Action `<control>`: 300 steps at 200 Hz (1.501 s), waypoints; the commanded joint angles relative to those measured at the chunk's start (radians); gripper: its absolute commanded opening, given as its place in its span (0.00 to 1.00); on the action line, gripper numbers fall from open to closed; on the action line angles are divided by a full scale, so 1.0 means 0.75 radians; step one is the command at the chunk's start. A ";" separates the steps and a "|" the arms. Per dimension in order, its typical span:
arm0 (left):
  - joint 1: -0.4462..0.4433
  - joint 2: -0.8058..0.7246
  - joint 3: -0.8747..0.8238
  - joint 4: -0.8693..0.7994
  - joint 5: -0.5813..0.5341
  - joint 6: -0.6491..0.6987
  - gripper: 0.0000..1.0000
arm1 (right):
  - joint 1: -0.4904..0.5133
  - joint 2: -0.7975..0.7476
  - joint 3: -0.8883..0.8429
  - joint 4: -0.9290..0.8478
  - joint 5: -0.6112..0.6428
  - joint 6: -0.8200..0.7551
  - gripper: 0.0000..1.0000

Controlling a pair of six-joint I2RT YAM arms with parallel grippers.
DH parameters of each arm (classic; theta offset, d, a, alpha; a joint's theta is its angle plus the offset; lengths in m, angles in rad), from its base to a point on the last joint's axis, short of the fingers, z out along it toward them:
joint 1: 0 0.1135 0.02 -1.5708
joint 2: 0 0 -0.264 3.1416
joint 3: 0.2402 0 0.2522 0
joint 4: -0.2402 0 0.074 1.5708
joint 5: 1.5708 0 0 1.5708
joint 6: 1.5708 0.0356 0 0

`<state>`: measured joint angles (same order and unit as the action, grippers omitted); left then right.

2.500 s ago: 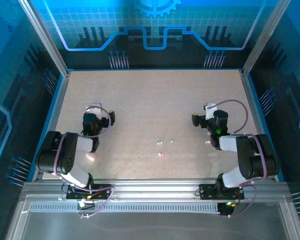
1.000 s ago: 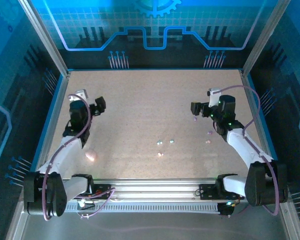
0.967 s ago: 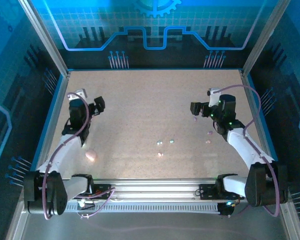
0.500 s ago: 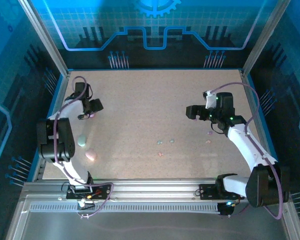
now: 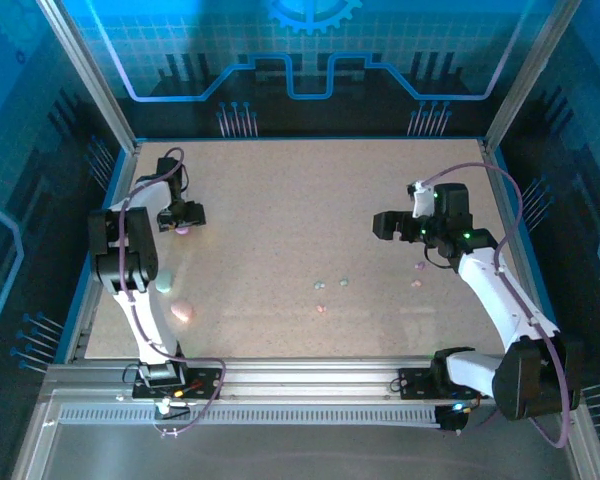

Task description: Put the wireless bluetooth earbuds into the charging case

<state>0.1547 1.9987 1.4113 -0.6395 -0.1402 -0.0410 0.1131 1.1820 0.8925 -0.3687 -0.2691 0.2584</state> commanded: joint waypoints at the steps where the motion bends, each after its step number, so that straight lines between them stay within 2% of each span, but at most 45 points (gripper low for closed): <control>1: 0.011 0.037 0.071 -0.068 0.019 0.075 0.70 | 0.019 -0.003 0.025 -0.055 0.017 0.005 0.99; 37: 0.011 0.073 0.094 -0.088 0.046 0.089 0.61 | 0.022 -0.003 0.021 -0.068 0.026 0.013 0.99; 84: 0.009 0.101 0.115 -0.111 0.070 0.097 0.54 | 0.022 -0.018 0.016 -0.077 0.029 0.015 1.00; 124: -0.033 0.076 0.113 -0.120 0.093 0.122 0.40 | 0.023 -0.015 0.007 -0.075 0.035 0.024 1.00; 152: -0.146 -0.031 0.061 -0.079 0.091 0.150 0.37 | 0.022 -0.009 0.002 -0.077 0.054 0.043 1.00; 201: -0.508 -0.301 -0.117 0.128 0.206 0.249 0.37 | 0.011 0.053 0.016 -0.083 0.006 0.148 0.99; 244: -0.760 -0.507 -0.271 0.338 0.437 0.339 0.33 | -0.048 0.099 0.019 -0.026 -0.265 0.279 0.92; 276: -0.845 -0.677 -0.476 0.592 0.647 0.504 0.34 | -0.058 0.095 0.037 -0.011 -0.428 0.312 0.86; 300: -0.883 -0.772 -0.557 0.665 0.758 0.646 0.34 | -0.041 0.088 0.066 -0.036 -0.539 0.323 0.80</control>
<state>-0.4839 1.4960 1.0424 -0.2687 0.2810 0.2970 0.0780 1.2533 0.8932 -0.3862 -0.5365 0.4690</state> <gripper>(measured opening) 0.391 0.820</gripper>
